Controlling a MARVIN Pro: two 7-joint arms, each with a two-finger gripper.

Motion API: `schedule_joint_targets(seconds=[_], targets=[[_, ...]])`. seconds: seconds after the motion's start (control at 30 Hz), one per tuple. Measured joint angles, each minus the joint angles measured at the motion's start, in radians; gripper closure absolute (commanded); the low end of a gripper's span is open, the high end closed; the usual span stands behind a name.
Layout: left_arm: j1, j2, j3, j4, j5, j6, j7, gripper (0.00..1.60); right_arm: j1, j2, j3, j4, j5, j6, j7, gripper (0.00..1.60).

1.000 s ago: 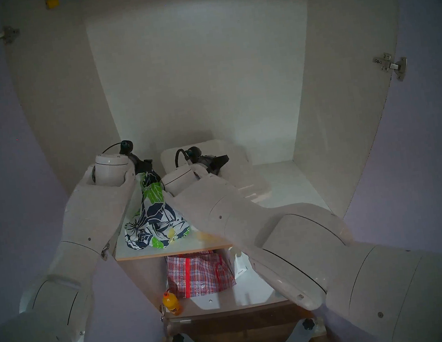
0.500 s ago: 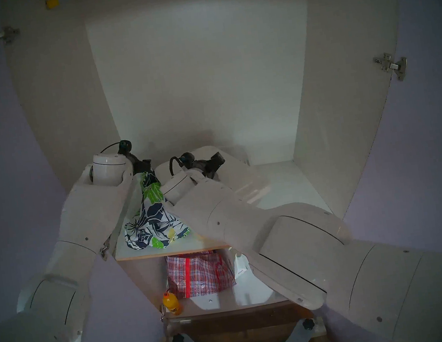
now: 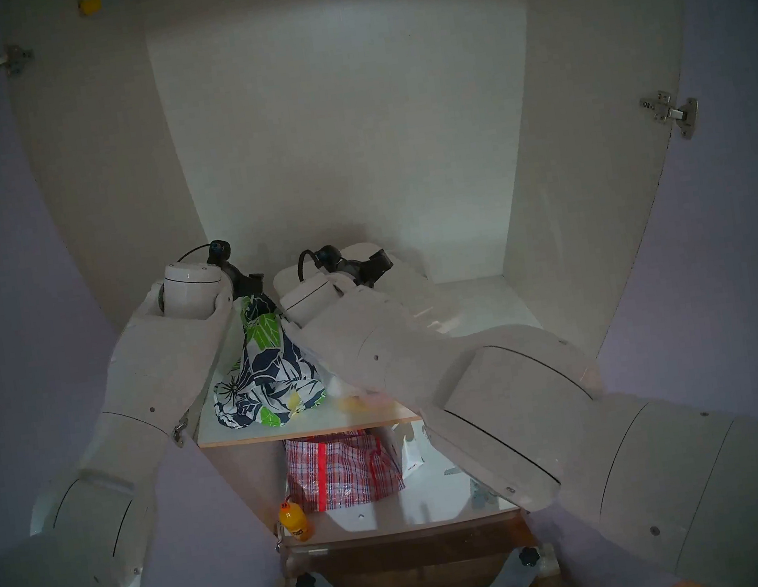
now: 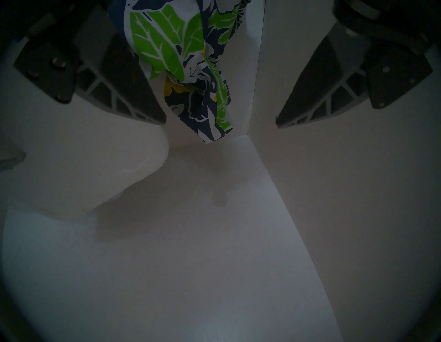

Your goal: Take clothing out of the storage bin and put the lid back on the bin

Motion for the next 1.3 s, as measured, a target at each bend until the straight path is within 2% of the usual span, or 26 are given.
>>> schedule_joint_targets(seconds=[0.13,0.2,0.87,1.07,1.17,1.3], targets=[[0.001,-0.002,0.0,0.0,0.0,-0.001,0.008,0.0,0.01,0.0,0.089,0.0,0.038,0.001,-0.007,0.0],[0.001,-0.002,0.0,0.0,0.0,-0.002,0.009,0.0,0.012,0.001,0.097,0.0,0.046,0.001,-0.009,0.0],[0.004,0.003,0.002,0.0,0.0,-0.015,0.011,0.0,0.0,0.0,0.099,-0.085,0.106,0.024,-0.01,0.0],[0.004,-0.001,0.004,0.0,0.002,-0.015,0.018,0.0,-0.034,0.004,0.091,-0.207,0.105,0.009,-0.032,0.0],[0.004,-0.013,0.005,-0.002,0.006,-0.014,0.041,0.0,-0.067,0.015,0.096,-0.305,0.105,0.004,-0.063,0.0],[0.005,-0.029,0.006,-0.006,0.01,-0.013,0.073,0.0,-0.151,0.083,0.102,-0.477,0.103,0.013,-0.113,0.0]])
